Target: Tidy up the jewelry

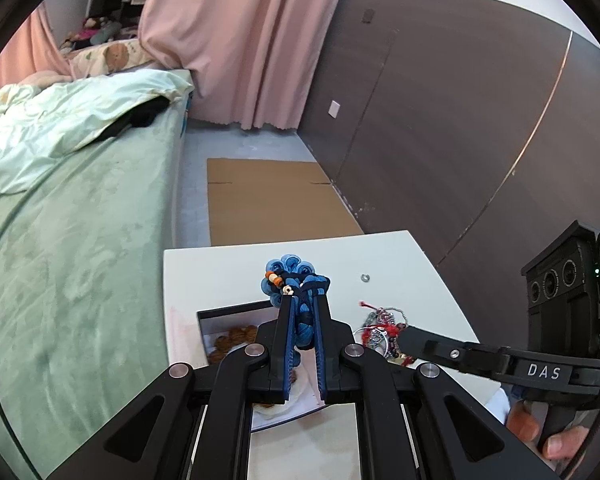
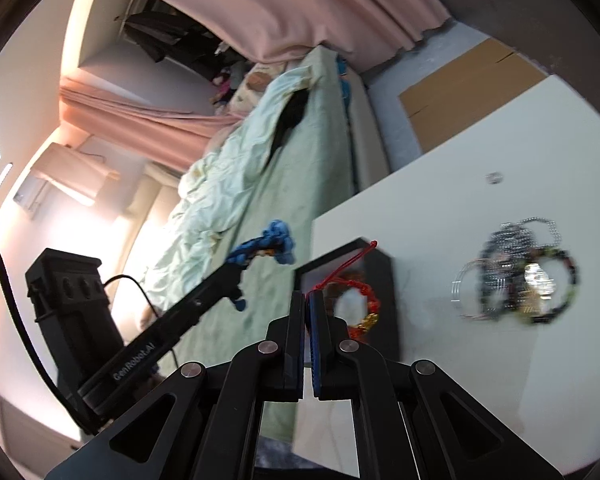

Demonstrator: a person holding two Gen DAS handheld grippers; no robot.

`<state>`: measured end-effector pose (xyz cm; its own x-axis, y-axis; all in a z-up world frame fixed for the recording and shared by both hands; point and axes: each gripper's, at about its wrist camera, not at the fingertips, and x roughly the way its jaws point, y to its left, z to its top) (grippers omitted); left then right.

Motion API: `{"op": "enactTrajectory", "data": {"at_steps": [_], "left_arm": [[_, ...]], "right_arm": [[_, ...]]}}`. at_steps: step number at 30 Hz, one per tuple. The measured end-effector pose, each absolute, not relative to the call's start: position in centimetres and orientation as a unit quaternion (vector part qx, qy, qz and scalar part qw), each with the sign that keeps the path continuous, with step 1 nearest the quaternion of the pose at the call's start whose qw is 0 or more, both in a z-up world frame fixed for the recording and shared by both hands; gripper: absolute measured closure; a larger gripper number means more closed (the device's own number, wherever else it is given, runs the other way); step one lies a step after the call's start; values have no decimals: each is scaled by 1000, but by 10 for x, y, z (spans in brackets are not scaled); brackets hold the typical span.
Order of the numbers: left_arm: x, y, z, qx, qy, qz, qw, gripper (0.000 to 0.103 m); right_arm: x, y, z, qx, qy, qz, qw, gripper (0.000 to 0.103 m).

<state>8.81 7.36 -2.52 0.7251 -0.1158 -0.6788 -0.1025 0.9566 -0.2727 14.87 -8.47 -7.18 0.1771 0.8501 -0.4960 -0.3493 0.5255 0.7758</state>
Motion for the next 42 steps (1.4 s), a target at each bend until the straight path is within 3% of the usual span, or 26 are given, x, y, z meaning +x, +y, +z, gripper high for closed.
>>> {"op": "enactTrajectory", "data": {"at_steps": [6,7,8,9,10,11,16,19,20,21,22,32,34,36,42], "left_arm": [[82,82,-28,-155,374,-2,914,94],[81,83,-29,-156,376,-3,914,94],[80,84,-30,-157,377,-3,913,94],[80,85,-31,-158,378,-3,912,94],[80,86,-32,-159,379,-3,911,94],[79,86,-33,-162,382,-5,910,94],[83,87,-37,-182,396,-23,900,88],[86,87,-41,-197,404,-35,893,61],[85,88,-41,-199,402,-34,893,39],[84,88,-40,-202,397,-32,895,26],[82,89,-39,-204,391,-29,897,23],[88,80,-41,-193,395,-28,898,22],[90,75,-43,-187,398,-29,898,22],[93,70,-45,-184,402,-33,896,22],[103,44,-50,-159,412,-50,896,22]], "right_arm": [[145,-56,-82,241,513,419,709,96],[145,-55,-85,240,520,417,705,93],[144,-56,-86,240,523,413,706,80],[143,-59,-86,238,521,407,712,60],[142,-62,-85,238,516,399,720,53],[142,-67,-83,240,511,393,726,49],[142,-81,-80,251,506,392,727,49],[143,-92,-80,257,504,382,730,49],[143,-96,-80,260,506,379,730,49],[143,-99,-81,263,506,377,730,49],[144,-104,-81,265,506,372,732,49],[152,-151,-71,273,494,339,753,49],[152,-159,-69,273,494,332,756,46],[153,-166,-69,272,493,324,760,33],[155,-191,-75,269,505,297,764,31]]}}
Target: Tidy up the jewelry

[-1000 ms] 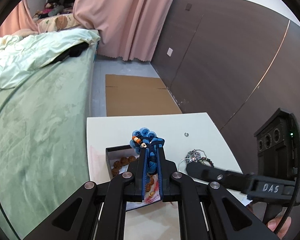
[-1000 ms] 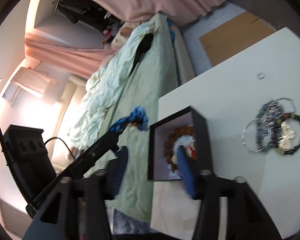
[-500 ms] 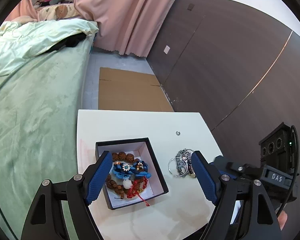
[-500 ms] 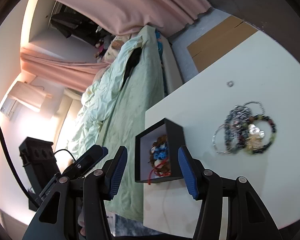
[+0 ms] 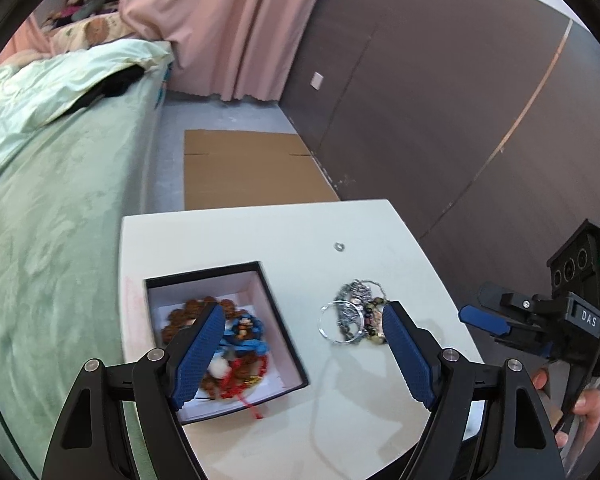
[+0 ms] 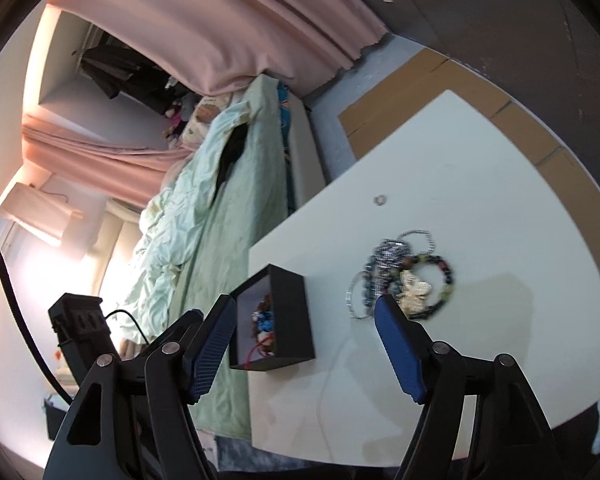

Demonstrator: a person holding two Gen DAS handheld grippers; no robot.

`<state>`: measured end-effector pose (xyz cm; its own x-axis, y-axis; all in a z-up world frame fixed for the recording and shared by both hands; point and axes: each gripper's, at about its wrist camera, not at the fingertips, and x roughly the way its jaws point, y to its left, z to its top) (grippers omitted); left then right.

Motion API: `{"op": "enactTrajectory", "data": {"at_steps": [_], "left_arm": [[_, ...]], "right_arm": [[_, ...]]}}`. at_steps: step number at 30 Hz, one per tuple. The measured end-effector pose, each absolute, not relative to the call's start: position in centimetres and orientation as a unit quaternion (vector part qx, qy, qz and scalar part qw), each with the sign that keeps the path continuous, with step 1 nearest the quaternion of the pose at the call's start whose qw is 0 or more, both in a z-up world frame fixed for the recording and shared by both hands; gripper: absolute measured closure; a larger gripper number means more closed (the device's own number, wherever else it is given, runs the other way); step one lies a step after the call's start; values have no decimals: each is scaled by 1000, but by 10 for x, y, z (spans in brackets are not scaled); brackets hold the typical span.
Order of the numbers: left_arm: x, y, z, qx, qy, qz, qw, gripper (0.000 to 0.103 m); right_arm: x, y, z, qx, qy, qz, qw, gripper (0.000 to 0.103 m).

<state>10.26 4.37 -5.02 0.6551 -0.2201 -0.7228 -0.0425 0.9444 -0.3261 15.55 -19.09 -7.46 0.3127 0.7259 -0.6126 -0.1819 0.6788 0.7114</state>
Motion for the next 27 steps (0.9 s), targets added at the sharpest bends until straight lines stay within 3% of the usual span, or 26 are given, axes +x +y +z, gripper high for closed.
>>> {"op": "enactTrajectory", "data": {"at_steps": [10,18,27], "left_arm": [[120,-7,-60,-98,425,-82,896,24],[134,-41,-86,-32,466,-96,879,57],[146,-58,-113,-2,497,-101,862,79]], "right_arm": [[168,-219,-99,278,551,240,749,31],[175,-232,-100,279,557,237,746,31],[181,-239,-101,282,557,239,744,31]]}}
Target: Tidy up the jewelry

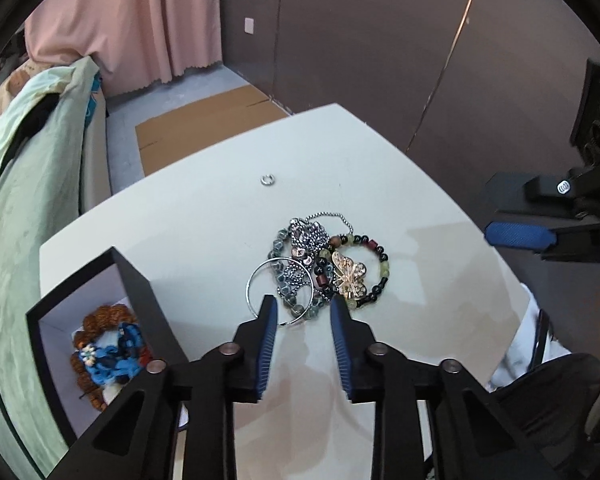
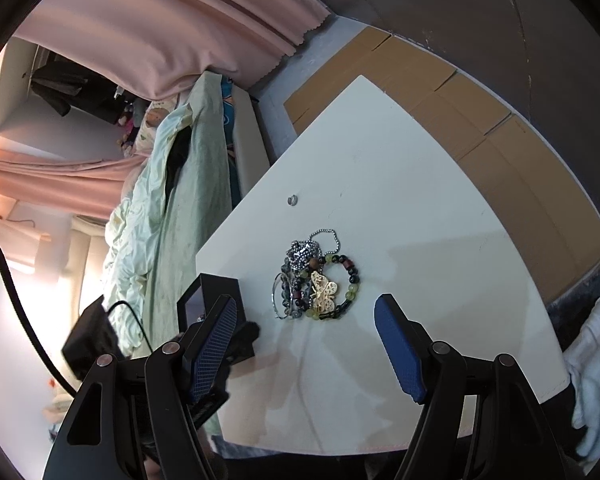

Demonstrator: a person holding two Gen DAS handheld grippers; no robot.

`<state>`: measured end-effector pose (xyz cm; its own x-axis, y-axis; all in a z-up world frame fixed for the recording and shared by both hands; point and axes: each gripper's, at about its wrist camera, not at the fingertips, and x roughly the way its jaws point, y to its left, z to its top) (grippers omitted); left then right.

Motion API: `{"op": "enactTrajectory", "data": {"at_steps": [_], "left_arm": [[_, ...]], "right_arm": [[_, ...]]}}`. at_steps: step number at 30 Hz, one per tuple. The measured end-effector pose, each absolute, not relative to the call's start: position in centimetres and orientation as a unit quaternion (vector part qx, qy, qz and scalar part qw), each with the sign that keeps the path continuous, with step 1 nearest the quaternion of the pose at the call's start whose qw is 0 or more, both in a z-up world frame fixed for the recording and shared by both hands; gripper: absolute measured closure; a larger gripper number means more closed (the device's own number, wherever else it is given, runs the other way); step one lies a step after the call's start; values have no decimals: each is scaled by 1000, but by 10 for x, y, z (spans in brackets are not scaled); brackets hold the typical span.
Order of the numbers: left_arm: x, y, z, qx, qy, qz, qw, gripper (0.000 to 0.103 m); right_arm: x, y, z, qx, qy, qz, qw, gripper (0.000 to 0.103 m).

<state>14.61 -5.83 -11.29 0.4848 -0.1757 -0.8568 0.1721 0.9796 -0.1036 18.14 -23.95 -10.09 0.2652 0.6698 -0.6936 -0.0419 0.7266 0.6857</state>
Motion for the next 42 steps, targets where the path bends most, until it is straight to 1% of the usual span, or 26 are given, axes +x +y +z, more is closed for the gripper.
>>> {"op": "enactTrajectory", "data": {"at_steps": [6,12,14,26,29,40,41,42], "left_arm": [[153,-69,-125,17,506,-102,857,88],[159,-77,-132,40,508,-103,854,89],[163,-77,-134,41,510,-99,853,92],[182,-77,-148,31,526,-86,846,93],[181,-76,-148,26,526,-87,846,100],[169,-56,-112,-16,486,-86,870,101],[167,-53,-109,-19,482,-86,872,101],[166,-50,-107,-22,479,-85,873,101]], "right_arm": [[187,-244,-103,288,560,237,740,31],[193,-248,-104,291,561,239,737,31],[195,-248,-104,291,562,240,737,31],[196,-246,-104,289,563,244,735,31],[196,-244,-106,285,566,244,735,31],[199,-220,-119,238,583,238,739,31],[199,-217,-120,229,583,233,744,32],[200,-215,-121,220,582,228,749,36]]}}
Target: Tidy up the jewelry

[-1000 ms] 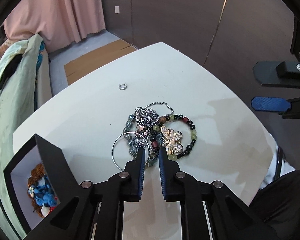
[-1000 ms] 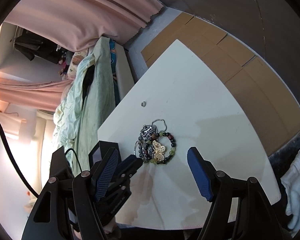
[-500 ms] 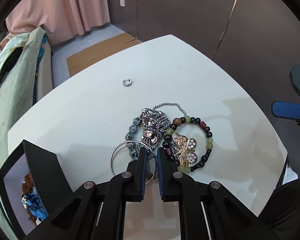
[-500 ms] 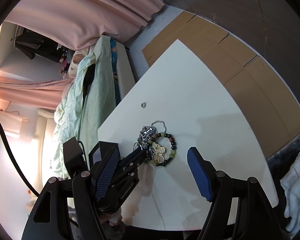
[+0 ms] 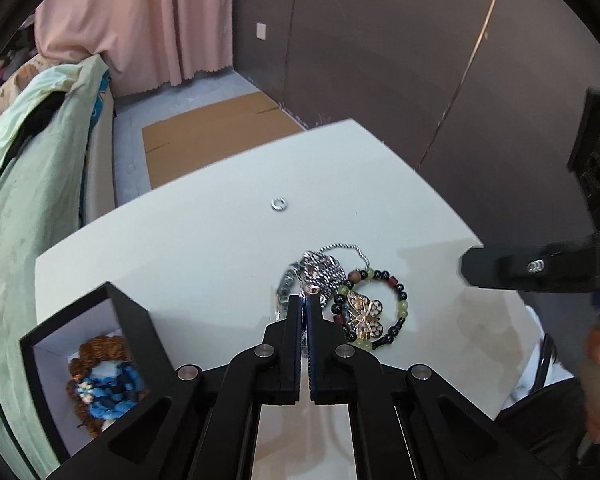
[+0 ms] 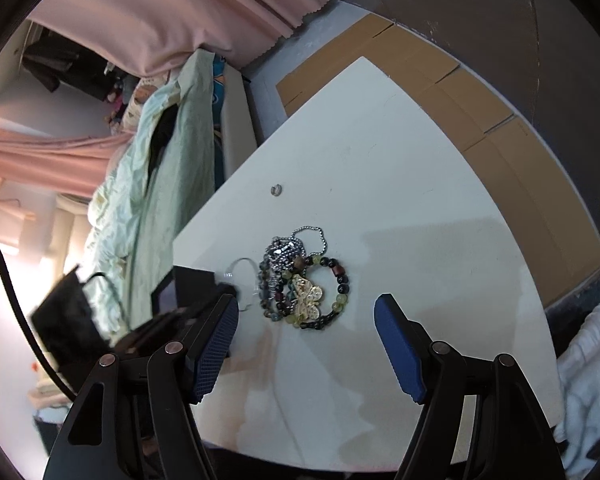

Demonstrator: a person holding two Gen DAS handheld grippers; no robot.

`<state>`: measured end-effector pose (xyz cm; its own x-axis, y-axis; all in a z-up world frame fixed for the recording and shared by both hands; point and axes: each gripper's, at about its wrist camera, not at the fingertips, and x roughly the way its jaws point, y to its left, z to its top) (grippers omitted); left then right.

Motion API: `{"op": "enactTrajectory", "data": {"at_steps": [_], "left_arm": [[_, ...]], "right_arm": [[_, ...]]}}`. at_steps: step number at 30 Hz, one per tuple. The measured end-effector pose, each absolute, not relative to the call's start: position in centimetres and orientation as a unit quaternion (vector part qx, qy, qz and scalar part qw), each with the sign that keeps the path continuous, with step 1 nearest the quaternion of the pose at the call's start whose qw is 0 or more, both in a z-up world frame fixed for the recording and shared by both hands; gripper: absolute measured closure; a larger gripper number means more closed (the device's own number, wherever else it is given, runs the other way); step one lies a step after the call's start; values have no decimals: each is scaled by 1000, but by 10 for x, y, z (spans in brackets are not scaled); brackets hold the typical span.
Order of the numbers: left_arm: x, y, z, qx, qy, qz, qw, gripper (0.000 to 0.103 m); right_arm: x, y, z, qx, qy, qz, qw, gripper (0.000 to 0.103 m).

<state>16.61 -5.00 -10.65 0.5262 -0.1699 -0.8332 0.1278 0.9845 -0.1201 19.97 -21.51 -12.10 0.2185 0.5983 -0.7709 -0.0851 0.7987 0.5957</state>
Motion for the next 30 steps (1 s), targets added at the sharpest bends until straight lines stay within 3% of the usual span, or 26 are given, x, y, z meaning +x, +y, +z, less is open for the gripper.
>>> {"op": "enactTrajectory", "data": {"at_steps": [6,23,30], "left_arm": [[159,-36,-90,-39,460,-84,883,101],[134,5,-59,-74,420,-69,902,101],[123,25,-50,-90,408,-56,907,101]], "right_arm": [[206,-196,-130,151,592,204,765,68],[208,-152,-143,4,589,155,793,76],[194,-134,-139,-78,570,139,806,93]]}}
